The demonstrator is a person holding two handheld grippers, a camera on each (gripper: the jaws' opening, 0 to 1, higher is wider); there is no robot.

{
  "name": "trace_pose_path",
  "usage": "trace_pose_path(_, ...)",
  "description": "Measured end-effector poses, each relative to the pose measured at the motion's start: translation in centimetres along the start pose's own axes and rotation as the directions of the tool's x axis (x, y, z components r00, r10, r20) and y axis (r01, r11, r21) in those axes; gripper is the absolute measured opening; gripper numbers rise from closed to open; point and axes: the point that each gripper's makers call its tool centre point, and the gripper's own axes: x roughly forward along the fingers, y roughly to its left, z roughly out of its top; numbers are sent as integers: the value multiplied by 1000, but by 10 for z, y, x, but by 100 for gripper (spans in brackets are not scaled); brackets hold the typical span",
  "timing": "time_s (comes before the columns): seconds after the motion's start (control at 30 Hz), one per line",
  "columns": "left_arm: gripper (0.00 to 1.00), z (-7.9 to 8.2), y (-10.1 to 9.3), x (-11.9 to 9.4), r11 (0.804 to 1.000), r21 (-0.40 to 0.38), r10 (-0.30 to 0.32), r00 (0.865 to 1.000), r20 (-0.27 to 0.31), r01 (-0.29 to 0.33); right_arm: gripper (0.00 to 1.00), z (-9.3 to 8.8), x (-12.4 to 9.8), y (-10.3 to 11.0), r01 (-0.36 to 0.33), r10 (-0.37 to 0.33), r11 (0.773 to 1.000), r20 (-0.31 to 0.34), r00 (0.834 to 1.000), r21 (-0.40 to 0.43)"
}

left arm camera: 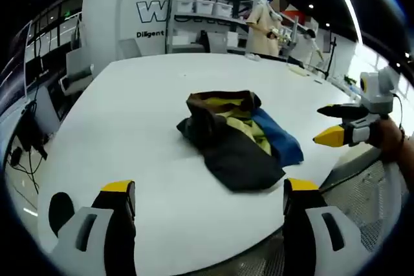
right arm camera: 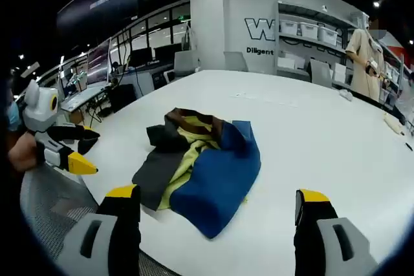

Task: Fold the garment on the visible template until the final outline fits inside the template.

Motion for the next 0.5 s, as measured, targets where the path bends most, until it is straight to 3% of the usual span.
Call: trace_pose_path(0.5,90,-1,-1,3,1000,-6,-10,1000,-11,10,99,1,1,-3,7,-7,1000,3,1000,5)
